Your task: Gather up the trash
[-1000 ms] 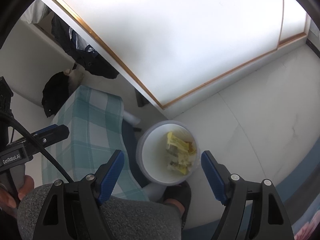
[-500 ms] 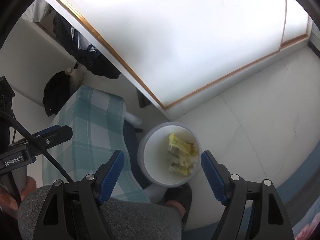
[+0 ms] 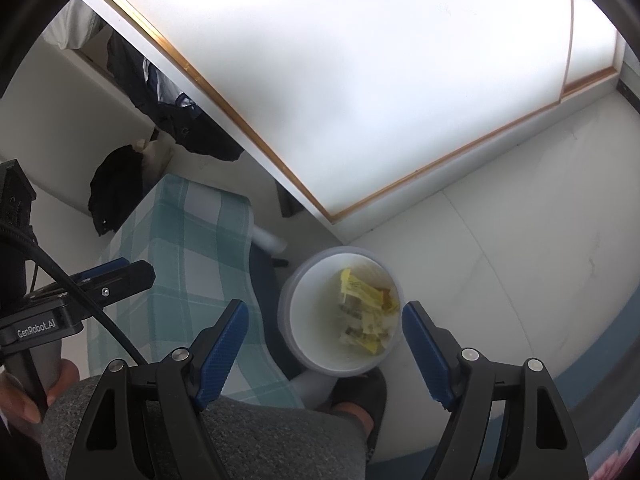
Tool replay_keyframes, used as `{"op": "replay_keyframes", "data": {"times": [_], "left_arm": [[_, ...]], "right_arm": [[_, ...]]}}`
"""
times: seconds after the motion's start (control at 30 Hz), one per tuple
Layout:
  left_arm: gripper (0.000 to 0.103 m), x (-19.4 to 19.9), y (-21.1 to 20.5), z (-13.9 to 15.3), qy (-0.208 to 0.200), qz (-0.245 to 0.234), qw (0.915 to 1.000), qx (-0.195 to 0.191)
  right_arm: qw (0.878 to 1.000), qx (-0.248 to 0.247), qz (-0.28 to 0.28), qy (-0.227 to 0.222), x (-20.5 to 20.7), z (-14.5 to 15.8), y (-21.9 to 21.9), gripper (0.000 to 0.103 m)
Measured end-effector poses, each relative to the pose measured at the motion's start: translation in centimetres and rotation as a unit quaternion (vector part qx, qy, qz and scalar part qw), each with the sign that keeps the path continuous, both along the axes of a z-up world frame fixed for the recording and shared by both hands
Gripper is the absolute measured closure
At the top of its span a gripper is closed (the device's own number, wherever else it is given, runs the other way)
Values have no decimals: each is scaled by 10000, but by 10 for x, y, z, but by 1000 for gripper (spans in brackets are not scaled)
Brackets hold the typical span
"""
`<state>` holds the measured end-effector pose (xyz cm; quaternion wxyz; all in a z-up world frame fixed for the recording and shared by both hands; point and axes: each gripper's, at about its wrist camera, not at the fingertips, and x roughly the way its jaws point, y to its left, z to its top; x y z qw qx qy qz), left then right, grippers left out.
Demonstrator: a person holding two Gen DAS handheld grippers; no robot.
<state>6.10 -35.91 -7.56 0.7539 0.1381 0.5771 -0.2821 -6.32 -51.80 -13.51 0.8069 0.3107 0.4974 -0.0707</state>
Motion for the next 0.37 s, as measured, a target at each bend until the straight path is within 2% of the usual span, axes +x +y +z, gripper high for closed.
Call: {"op": "replay_keyframes", "data": {"times": [0.17, 0.3, 0.37], "left_arm": [[18, -1, 0, 1, -49, -26, 10000, 8], [18, 1, 4, 1, 126, 95, 9996, -248], [18, 1, 3, 1, 14, 96, 9999, -102]], "right_arm": [[10000, 8, -18, 21, -1, -2, -1, 24], [10000, 11, -39, 12, -2, -2, -2, 24], [10000, 1, -47, 6, -2, -2, -2, 24]]}}
